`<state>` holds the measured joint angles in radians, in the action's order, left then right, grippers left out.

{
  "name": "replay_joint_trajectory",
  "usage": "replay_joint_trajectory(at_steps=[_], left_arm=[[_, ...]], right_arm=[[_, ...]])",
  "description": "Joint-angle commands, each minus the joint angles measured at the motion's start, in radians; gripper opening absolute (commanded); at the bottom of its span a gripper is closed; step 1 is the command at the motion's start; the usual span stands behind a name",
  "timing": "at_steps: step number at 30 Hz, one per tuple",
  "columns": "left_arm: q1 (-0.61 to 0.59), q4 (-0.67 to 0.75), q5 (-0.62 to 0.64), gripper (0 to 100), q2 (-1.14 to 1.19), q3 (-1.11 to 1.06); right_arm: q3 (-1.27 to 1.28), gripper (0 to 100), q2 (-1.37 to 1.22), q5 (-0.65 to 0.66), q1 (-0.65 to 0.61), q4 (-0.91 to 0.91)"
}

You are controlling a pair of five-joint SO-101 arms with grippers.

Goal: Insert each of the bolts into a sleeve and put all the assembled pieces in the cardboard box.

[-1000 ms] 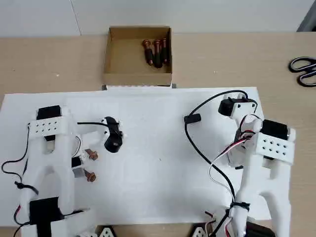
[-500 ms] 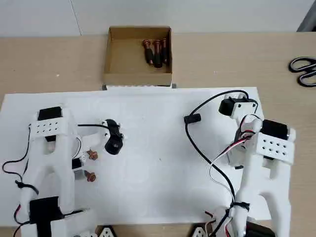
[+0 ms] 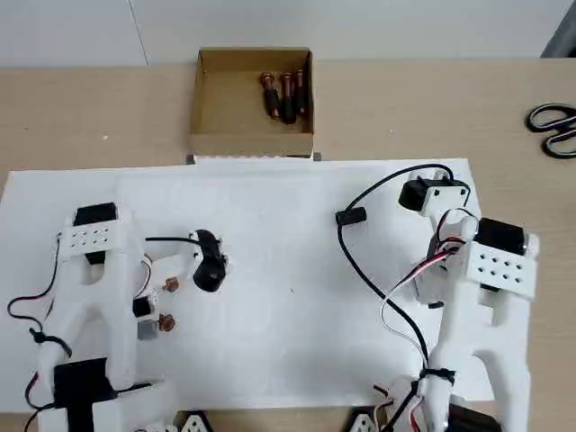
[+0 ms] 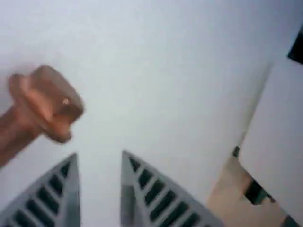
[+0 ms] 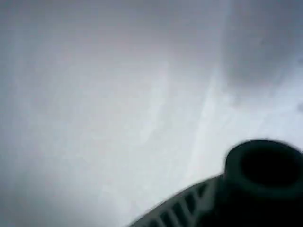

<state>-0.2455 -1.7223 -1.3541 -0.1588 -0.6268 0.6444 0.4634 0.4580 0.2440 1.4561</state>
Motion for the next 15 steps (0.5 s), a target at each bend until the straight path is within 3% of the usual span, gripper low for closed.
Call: replay_joint_trajectory(at_steps=[1,15], left_arm=[[0.006,-0.032,-0.298,6,-0.012,0.062],[0.028,0.002,-0.299,6,-0.005,0.102]], right_arm=[[-0.012,0.4,0.039,-0.006,-0.002,-0.012],[-0.012,0.4,0.039,-0.006,-0.002,-0.012]])
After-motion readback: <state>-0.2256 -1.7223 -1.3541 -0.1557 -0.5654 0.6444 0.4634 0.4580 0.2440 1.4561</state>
